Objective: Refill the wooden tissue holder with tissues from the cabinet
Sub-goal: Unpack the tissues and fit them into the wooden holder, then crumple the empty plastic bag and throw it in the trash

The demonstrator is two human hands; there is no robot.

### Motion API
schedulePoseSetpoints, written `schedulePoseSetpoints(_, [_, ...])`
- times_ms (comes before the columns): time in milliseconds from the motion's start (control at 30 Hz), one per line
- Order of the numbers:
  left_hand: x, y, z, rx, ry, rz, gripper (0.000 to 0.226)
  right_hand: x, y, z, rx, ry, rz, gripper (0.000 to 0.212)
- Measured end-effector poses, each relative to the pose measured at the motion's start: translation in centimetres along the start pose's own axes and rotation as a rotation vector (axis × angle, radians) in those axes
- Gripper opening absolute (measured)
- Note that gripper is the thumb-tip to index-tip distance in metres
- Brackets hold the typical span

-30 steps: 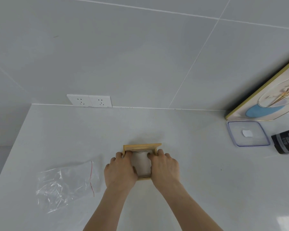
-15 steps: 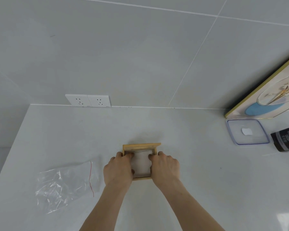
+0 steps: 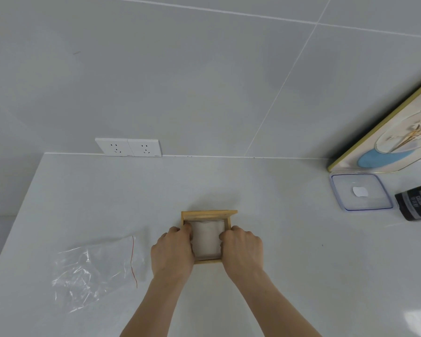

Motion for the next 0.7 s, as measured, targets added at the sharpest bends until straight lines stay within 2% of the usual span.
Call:
schedulePoseSetpoints(333, [-0.1,0.1,0.3,0.023,-0.011,0.046,0.021,0.0,-0.2,0.4,0.001,-0.041,0.004,0.03])
schedulePoseSetpoints(500, [0.2,0.2,0.0,0.019,-0.1,0.01,0.021,-0.1,-0.1,0.2,-0.021,-0.014,0.009,0.022])
schedulePoseSetpoints(600, [1.0,0.5,-0.6,-0.021,-0.169,-0.056,0.023,-0.3,0.2,-0.6,-0.101,0.013,0.063,0.021])
schedulePoseSetpoints(700, [1.6,1.2,-1.3,-0.085,-0.209,-0.096,0.025,-0.4,0.9,-1.7,-0.28,0.07,0.169,0.019])
Point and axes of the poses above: each hand's wrist, its own z-axis towards the middle knuckle, its own y-axis out of the back of the hand, x = y × z, the point moved 5 cm from there along z, towards the middle knuckle, and after that the axes turned 15 degrees about x, right-handed, at the moved point
